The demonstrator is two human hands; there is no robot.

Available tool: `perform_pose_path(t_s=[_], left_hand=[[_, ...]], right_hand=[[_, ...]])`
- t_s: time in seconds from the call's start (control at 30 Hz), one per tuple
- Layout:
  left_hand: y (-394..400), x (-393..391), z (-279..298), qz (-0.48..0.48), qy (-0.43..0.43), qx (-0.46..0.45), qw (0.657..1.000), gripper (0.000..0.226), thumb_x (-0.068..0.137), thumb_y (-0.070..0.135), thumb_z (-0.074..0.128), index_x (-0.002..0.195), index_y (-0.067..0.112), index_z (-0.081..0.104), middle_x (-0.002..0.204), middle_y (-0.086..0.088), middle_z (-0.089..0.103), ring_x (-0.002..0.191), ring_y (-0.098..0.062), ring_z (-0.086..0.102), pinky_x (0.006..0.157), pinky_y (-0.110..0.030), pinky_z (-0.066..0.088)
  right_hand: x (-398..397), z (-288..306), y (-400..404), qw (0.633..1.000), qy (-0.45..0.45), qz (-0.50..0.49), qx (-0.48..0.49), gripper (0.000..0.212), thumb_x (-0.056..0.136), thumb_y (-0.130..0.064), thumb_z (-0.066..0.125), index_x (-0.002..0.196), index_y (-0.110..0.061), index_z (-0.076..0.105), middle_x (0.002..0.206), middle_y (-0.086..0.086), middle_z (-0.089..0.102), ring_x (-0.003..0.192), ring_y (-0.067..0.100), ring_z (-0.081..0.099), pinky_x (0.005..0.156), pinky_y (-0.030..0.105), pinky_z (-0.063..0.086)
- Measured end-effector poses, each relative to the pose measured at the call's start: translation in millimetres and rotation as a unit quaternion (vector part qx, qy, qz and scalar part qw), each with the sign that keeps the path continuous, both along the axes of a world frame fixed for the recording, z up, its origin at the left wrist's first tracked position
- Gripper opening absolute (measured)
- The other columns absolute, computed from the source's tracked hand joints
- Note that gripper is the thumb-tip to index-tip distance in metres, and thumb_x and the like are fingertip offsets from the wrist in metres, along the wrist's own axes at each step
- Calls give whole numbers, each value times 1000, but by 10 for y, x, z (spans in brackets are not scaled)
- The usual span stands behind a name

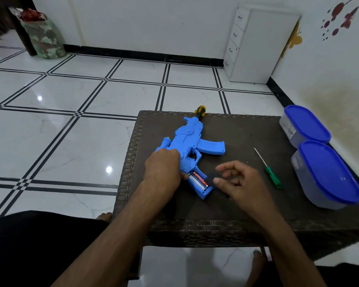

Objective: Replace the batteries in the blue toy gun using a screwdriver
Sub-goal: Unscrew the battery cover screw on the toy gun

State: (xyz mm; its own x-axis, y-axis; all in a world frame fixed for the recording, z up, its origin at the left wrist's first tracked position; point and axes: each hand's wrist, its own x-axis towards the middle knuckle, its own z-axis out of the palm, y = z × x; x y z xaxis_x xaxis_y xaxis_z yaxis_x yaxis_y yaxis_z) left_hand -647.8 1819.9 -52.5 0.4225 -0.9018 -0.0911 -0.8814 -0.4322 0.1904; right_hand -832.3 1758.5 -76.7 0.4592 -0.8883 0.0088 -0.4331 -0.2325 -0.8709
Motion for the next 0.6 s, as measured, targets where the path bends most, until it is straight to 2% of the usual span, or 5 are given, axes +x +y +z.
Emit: perform_pose_path(t_s=[0.13, 0.2, 0.27, 0.43, 0.6], left_hand=[[-16, -52, 99, -6, 14, 32, 999, 56, 79, 51, 73, 113, 12, 53, 112, -7, 56, 106, -25, 54, 72, -31, 36], [-18, -71, 126, -5, 24, 33, 999, 55, 77, 59, 70, 102, 14, 50, 98, -4, 48, 93, -21, 47, 70, -29, 35], [4, -83, 116, 1, 27, 26, 999, 57, 74, 65, 68, 92, 16, 44, 91, 0, 41, 86, -17, 40, 69, -30, 35], [14, -117, 59, 14, 16, 19, 1000, 63, 71, 68, 69, 96, 17, 42, 94, -1, 41, 98, -24, 52, 72, -32, 36], [-25, -123, 89, 7, 13, 34, 999, 60, 72, 66, 70, 92, 18, 39, 90, 1, 38, 88, -18, 41, 71, -31, 36]], right_hand=[[-263, 108, -73, 976, 88, -44, -197, 25, 80, -11, 77, 97, -25, 68, 91, -5, 61, 79, 1, 58, 67, 8, 41], [-356, 55, -118, 961, 118, -12, -250, 29, 80, -6, 76, 103, -21, 67, 97, -2, 61, 85, 5, 57, 75, 12, 44], [-399, -59, -167, 943, 166, 45, -285, 30, 80, -4, 74, 105, -20, 68, 100, 0, 61, 91, 15, 58, 79, 27, 50], [-468, -255, -197, 926, 190, 141, -295, 29, 82, -5, 72, 106, -22, 69, 92, -5, 60, 84, 15, 53, 73, 31, 49], [-528, -141, -332, 942, 170, 47, -286, 20, 88, -15, 68, 107, -22, 67, 98, -4, 60, 91, 14, 55, 79, 27, 46]])
